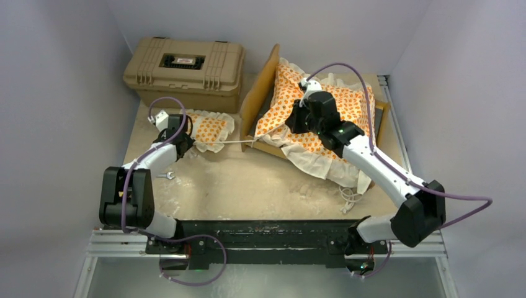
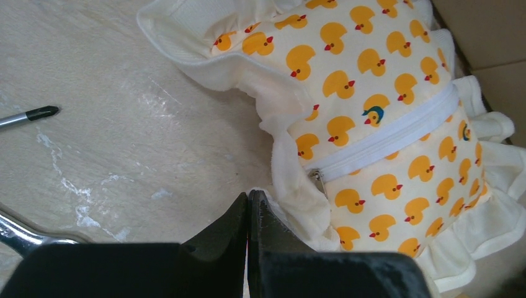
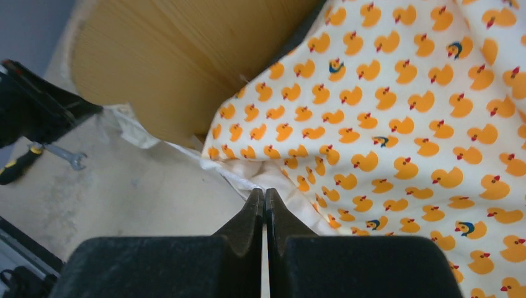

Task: Set up the pet bed
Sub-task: Tie the ropes to the bed frame.

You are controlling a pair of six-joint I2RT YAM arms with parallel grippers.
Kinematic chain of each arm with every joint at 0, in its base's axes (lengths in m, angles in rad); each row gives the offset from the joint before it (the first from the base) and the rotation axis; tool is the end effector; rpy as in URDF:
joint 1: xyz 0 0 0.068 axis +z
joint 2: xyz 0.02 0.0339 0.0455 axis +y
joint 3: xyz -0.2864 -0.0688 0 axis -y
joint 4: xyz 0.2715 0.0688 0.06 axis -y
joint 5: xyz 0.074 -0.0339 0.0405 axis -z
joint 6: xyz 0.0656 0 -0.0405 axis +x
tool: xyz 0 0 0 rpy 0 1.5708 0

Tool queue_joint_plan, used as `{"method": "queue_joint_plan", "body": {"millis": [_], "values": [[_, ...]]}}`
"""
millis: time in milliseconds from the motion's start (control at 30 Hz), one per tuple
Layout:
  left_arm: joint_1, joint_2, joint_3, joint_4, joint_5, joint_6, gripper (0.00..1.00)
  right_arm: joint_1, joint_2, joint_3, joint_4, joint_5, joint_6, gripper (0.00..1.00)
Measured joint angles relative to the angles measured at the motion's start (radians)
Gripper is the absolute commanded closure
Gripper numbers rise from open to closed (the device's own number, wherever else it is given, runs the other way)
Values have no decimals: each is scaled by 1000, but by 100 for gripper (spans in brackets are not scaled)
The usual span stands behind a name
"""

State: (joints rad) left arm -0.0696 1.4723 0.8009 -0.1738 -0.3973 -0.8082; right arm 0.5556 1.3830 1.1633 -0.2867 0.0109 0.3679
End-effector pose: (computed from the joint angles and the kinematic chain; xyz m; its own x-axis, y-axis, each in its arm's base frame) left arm 0.3319 0.0023 0.1760 -0.3767 -0.6421 -0.6677 -0.6722 0.6854 -0.2798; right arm 0.3119 0.1928 0.3265 -0.5713 0.0686 -0.8179 -0.3364 0.8894 0.3096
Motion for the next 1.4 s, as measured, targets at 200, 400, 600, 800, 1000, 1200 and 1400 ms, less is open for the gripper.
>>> {"method": "queue_joint_plan", "body": {"millis": [200, 400, 600, 800, 1000, 1200, 1400], "values": [[1, 38, 0, 0, -1, -1, 100, -7, -35, 30, 11, -10, 13, 100], [5, 43, 0, 0, -19, -2, 100, -15, -33, 3, 63, -112, 16, 100], [29, 43, 0, -2, -31, -14, 100, -15, 12, 1, 119, -213, 18, 100], [61, 43, 0, -2, -18, -21, 100, -16, 24, 2, 125, -229, 16, 100], [113, 43, -7, 1, 26, -31, 100, -18, 24, 2, 96, -145, 18, 100], [127, 43, -16, 2, 57, -46, 100, -32, 24, 2, 68, -74, 58, 100], [129, 49, -31, 12, 83, -47, 100, -72, 23, 2, 70, -59, 85, 100]]}}
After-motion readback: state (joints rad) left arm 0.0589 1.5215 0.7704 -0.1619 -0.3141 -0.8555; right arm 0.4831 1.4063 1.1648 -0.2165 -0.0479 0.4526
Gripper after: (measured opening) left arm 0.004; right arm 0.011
